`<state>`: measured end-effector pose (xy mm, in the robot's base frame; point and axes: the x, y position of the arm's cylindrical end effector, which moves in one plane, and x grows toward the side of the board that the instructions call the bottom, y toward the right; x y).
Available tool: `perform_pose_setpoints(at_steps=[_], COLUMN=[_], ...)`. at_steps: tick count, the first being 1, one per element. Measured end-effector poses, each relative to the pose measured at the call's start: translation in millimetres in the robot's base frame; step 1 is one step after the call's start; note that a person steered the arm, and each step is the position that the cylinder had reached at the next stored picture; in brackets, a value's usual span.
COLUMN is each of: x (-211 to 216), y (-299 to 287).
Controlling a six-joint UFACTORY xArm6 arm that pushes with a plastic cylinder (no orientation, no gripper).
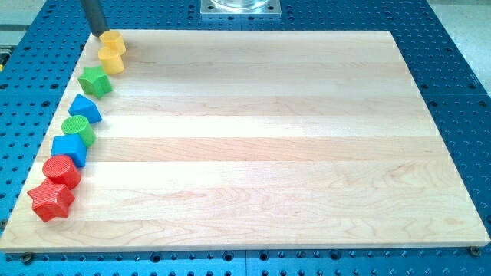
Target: Separate the hexagon from the row
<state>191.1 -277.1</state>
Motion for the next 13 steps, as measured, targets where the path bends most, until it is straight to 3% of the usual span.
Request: perform_pose_setpoints(at_steps=[13], x=[0], y=[21])
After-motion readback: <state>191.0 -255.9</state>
